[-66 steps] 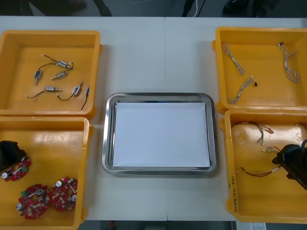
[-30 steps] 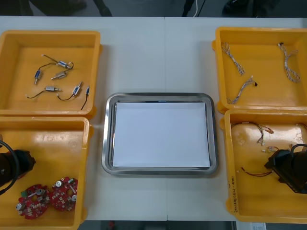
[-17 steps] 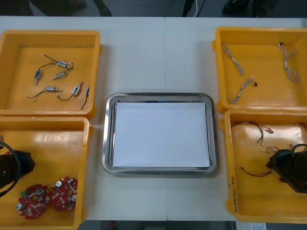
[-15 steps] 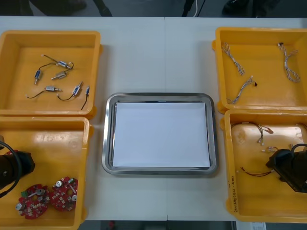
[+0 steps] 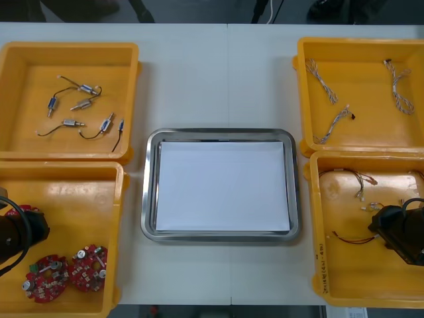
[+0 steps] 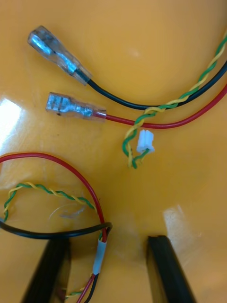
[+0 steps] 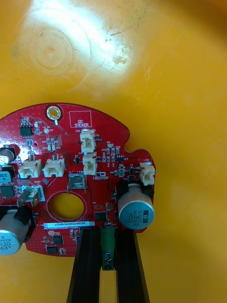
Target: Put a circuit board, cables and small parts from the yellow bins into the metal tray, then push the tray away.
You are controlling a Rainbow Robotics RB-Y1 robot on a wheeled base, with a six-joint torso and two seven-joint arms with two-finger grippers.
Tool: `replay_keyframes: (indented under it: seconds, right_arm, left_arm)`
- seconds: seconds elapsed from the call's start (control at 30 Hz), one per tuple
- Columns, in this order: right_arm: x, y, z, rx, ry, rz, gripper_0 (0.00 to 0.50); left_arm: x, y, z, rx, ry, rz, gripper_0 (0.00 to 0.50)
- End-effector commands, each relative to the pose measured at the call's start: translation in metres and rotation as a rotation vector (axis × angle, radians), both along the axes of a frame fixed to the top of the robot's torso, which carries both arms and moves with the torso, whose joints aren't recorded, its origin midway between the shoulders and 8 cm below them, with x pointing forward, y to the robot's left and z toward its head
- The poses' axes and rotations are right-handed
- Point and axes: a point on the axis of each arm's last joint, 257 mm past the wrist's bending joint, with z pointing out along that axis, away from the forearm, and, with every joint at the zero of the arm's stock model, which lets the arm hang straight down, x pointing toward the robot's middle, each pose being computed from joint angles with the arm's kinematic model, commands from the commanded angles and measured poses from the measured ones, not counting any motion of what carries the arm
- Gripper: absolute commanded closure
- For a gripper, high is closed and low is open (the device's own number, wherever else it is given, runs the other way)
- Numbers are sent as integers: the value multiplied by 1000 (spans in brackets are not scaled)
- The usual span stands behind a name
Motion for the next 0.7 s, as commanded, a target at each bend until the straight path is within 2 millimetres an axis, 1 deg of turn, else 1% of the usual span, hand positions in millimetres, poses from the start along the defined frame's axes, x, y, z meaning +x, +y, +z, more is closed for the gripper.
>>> replay_keyframes:
  seconds: [0.03,0.07,0.1,0.13,0.17,0.3,0.43,0.5,0.53,0.6,0.63,0.7]
  right_arm:
    - [-5,14,-13,33,20,-3,359]
    - [-5,14,-13,32,20,-1,398]
    - [-4,14,-12,31,19,-1,421]
    - [-4,13,-12,29,17,0,471]
    - [-3,15,-12,31,17,2,500]
    - [-2,12,-7,22,10,1,500]
    - [-5,6,14,6,10,4,500]
    - [-9,1,34,-16,7,9,500]
    - [-9,0,40,-22,3,13,500]
    - [-13,-5,59,-47,-6,19,500]
    - [-14,-6,64,-53,-8,22,500]
    - [-17,-10,82,-75,-19,25,500]
  left_arm:
    - [-12,6,-2,-21,25,37,500]
    - [-13,7,3,-25,30,35,500]
    - [-14,8,4,-26,32,36,500]
    - [-13,8,10,-30,34,31,500]
    - [-14,10,15,-31,41,29,500]
    - [-16,15,30,-30,55,21,500]
    - [-14,20,49,-21,60,7,500]
    - [-14,23,62,-12,67,-3,500]
    - [-14,22,64,-11,70,-9,500]
    - [-14,23,76,14,85,-23,500]
    - [-14,22,79,16,88,-26,500]
    - [-13,18,90,34,98,-45,500]
